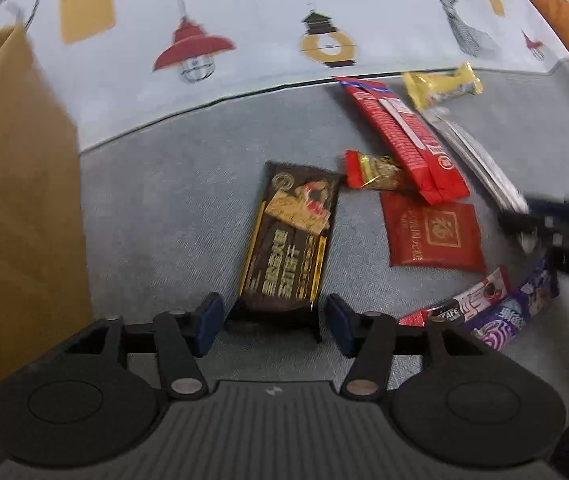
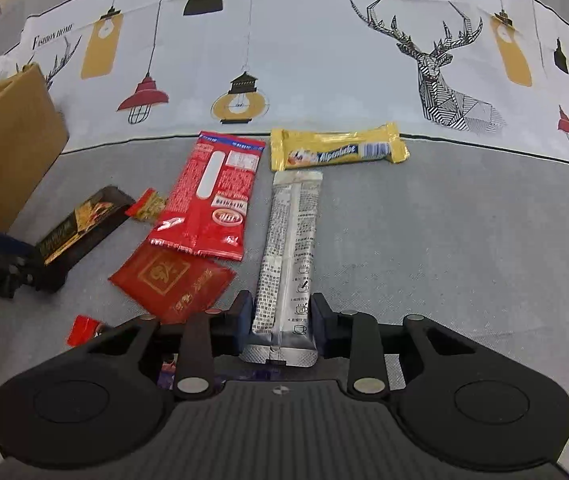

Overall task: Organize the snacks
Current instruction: 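Grasp the dark biscuit bar with the left tool while the right tool grasps the silver wrapper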

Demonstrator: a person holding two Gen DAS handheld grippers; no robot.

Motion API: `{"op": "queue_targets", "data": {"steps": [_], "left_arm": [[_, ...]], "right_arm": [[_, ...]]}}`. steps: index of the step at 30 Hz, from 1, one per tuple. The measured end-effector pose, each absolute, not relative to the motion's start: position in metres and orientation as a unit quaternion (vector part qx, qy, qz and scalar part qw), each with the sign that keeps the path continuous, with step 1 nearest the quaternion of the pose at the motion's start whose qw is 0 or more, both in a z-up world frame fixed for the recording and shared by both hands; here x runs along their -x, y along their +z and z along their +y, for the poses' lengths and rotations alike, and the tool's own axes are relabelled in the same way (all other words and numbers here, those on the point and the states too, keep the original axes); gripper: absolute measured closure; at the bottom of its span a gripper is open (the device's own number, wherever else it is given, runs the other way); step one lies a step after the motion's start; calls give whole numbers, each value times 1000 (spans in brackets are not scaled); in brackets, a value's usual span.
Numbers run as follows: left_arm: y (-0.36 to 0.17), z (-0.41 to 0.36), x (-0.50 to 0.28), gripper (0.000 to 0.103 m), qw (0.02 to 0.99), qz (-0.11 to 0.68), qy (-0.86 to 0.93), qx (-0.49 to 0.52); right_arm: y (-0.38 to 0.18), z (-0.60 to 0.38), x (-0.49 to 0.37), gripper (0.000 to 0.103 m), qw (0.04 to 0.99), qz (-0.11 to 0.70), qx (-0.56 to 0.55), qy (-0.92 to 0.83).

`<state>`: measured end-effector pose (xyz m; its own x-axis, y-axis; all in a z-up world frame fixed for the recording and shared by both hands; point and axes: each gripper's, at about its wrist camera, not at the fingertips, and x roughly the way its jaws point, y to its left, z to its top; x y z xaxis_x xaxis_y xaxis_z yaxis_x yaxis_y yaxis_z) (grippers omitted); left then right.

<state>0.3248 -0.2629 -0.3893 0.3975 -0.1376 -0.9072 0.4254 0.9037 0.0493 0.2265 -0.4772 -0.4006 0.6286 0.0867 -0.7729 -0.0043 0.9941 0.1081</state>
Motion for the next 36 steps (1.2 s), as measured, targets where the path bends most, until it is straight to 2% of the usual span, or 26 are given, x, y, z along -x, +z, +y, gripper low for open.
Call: {"op": "queue_targets", "data": {"steps": [1, 2, 5, 7, 9, 11, 13, 15, 17, 18, 19, 20, 21, 31, 36], "left_arm": [[-390, -266, -327, 18, 824, 521, -169, -148], [-391, -271, -330, 15, 822, 523, -167, -153], [-391, -281, -343, 15, 823, 523, -167, -143], [-396, -285, -352, 15, 823, 528, -159, -133], [-400, -287, -358, 14, 825, 531, -154, -119], [-400, -286, -360, 14, 828, 529, -153, -111], [-399, -283, -360, 20, 832, 524, -148, -103], [-397, -279, -360, 31, 838, 519, -142, -95], [-393, -277, -358, 57, 841, 514, -146, -92], [-391, -277, -358, 58, 840, 514, -147, -93], [-390, -276, -357, 59, 838, 517, -148, -92], [-389, -275, -357, 59, 834, 523, -148, -90], [-388, -274, -356, 60, 832, 528, -146, -89], [-347, -256, -320, 60, 836, 521, -142, -95], [-329, -245, -301, 60, 840, 518, -141, -74]], "right_arm": [[-399, -479, -231, 68, 904, 424, -50, 23], [-399, -480, -234, 68, 907, 417, -56, 21], [-402, -488, -250, 68, 908, 409, -86, 14], [-409, -490, -258, 58, 903, 420, -91, 1], [-412, -491, -262, 54, 902, 419, -102, -1], [-413, -486, -265, 45, 902, 422, -93, 2], [-414, -480, -266, 29, 902, 423, -82, 12], [-415, -476, -267, 23, 903, 423, -75, 18], [-416, -474, -267, 23, 904, 422, -71, 20], [-416, -475, -266, 24, 904, 421, -74, 20], [-416, -477, -266, 37, 904, 420, -78, 18], [-415, -477, -265, 54, 905, 419, -73, 9], [-414, -477, -265, 78, 907, 416, -63, -1], [-403, -483, -256, 80, 904, 412, -109, 22], [-379, -482, -235, 82, 920, 372, -122, 30]]}}
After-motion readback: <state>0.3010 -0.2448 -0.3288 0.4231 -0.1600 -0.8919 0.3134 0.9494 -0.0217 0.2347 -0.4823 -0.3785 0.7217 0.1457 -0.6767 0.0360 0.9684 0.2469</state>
